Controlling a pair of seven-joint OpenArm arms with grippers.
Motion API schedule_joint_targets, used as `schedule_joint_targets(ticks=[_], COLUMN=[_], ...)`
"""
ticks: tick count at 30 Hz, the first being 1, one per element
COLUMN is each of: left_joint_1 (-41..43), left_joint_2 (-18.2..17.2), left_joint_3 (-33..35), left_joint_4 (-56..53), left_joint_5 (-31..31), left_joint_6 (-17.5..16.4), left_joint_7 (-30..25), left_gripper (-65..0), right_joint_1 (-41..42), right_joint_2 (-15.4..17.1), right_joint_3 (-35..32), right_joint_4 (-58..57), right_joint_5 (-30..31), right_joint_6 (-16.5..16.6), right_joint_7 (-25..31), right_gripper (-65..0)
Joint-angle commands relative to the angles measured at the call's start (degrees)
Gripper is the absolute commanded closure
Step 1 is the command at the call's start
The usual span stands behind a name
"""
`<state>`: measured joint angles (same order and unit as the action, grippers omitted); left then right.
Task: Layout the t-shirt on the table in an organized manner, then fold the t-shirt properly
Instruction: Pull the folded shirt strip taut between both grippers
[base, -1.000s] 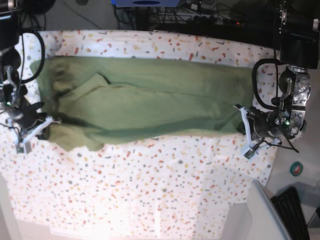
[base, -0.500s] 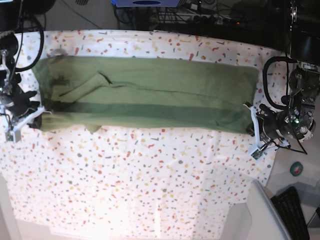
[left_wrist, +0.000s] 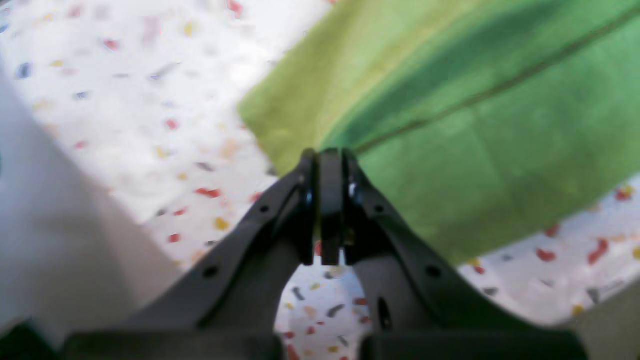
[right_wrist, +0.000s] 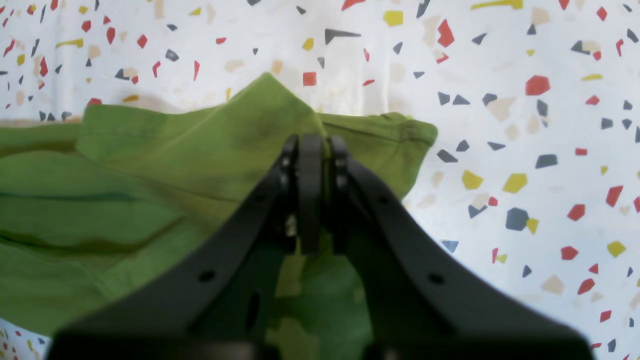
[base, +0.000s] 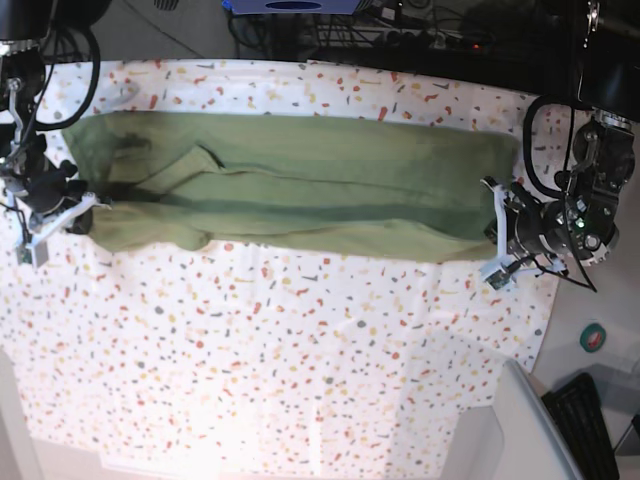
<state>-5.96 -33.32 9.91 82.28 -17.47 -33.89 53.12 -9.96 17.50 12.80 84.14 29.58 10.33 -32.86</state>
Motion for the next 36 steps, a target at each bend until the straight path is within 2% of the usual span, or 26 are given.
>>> schedule_joint_targets(ticks=[1, 13, 17, 23, 29, 33, 36], left_joint_1=[-0.95, 1.16, 1.69, 1.6, 1.96, 2.4, 2.48], left_joint_2=[-1.1, -1.18, -4.26, -4.44, -4.17, -4.17, -4.26], left_joint_3=[-0.37, -0.11, 4.46, 6.22, 6.31, 6.92, 10.53], left_joint_4=[1.02, 2.25, 3.57, 3.13, 3.74, 3.48, 3.13], left_joint_5=[-0.15, -0.06, -0.06, -0.06, 7.41, 7.85, 8.29], left_joint_6=[0.09, 0.09, 0.09, 0.26, 0.17, 0.17, 0.17], left_joint_7=[-0.6, -0.42, 0.28, 0.46, 0.55, 0.55, 0.55], left_gripper=[0.0, 0.0, 0.0, 0.0, 0.0, 0.0, 0.0], right_joint_1=[-0.02, -3.27, -4.15, -5.65, -7.67, -7.85, -7.93], right_joint_2=[0.92, 0.83, 0.83, 0.83, 0.83, 0.75, 0.75], right_joint_3=[0.52, 0.61, 0.52, 0.61, 0.61, 0.61, 0.61], right_joint_4=[0.39, -0.31, -0.23, 0.92, 1.88, 1.36, 0.3], right_joint_5=[0.26, 0.26, 0.26, 0.26, 0.26, 0.26, 0.26], right_joint_6=[0.09, 0.09, 0.09, 0.09, 0.09, 0.09, 0.09], right_joint_7=[0.91, 0.73, 0.73, 0.73, 0.73, 0.73, 0.73], right_gripper=[0.0, 0.0, 0.0, 0.0, 0.0, 0.0, 0.0])
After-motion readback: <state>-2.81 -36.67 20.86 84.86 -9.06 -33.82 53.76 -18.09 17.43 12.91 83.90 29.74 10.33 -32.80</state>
